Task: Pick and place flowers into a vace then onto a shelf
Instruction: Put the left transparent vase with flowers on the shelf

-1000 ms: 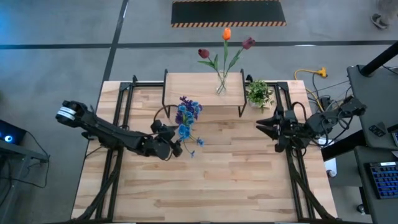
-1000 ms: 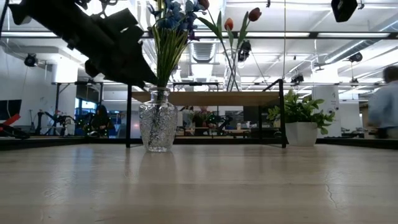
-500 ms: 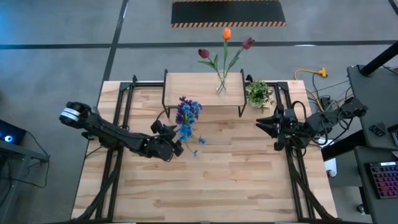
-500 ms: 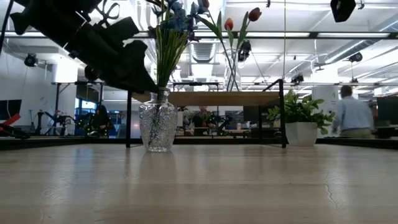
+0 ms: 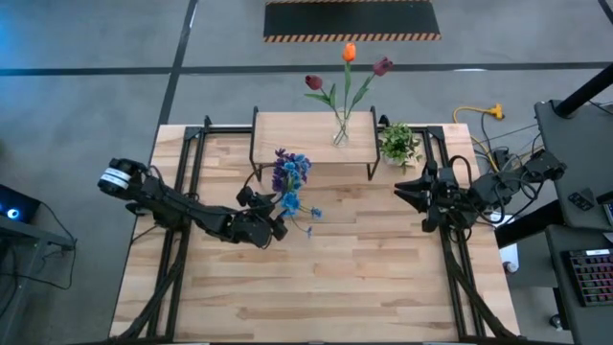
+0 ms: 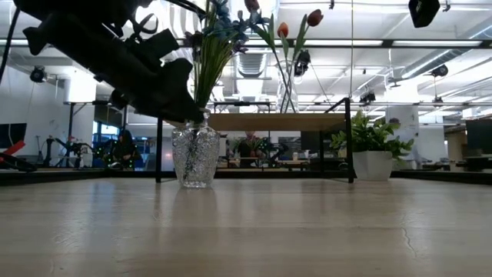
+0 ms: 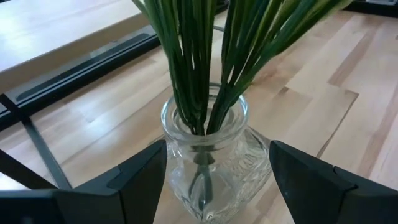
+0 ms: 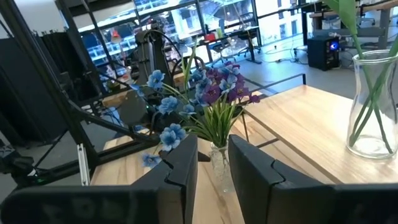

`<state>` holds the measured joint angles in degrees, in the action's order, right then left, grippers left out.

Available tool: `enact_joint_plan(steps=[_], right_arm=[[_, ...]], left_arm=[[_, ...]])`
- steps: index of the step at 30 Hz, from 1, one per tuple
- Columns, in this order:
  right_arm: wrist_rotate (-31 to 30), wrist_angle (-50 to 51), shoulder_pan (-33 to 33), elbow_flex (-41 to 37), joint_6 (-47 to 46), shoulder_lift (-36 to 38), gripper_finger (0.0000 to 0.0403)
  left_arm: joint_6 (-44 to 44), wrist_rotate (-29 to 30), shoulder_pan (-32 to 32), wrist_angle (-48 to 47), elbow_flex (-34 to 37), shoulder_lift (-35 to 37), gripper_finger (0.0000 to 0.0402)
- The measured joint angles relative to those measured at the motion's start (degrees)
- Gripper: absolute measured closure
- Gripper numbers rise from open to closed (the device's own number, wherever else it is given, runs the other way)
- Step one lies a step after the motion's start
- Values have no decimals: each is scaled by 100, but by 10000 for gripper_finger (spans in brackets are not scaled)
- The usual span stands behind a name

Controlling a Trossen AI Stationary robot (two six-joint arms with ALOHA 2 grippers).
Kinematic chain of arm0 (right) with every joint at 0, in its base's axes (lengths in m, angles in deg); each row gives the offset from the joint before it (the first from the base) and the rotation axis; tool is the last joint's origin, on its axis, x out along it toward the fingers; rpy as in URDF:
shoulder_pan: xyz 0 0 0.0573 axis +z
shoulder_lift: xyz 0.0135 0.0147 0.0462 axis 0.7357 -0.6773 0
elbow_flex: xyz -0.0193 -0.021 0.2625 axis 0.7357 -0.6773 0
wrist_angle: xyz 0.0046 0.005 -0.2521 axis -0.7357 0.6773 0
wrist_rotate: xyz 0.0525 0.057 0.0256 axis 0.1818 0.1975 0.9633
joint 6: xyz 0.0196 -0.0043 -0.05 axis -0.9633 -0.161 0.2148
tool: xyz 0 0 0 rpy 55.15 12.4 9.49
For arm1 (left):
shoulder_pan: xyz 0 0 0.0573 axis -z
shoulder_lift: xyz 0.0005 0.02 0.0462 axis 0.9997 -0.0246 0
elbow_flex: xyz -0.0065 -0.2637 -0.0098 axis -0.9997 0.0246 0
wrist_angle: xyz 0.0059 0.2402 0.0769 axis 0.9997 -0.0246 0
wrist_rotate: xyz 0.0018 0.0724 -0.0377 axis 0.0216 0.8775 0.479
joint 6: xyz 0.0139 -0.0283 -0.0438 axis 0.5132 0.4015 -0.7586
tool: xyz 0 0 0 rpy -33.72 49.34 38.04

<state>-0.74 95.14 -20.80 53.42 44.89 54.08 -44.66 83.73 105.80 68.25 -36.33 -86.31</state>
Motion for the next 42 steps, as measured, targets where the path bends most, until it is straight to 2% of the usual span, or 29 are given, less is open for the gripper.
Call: enact_joint_plan(steps=[6,23,35,42], right_arm=[[4,0,0,0,-4,0,316],[7,2,4,0,-22,0,325],[2,24,-2,-15,-2,0,321],[2,31,0,-17,-5,0,322]], left_arm=[[4,233,-3,1,9,36,135],[11,201,-241,162,11,24,135],[616,-189,-357,824,19,-192,135],[618,-239,-367,1003,-27,-415,135]])
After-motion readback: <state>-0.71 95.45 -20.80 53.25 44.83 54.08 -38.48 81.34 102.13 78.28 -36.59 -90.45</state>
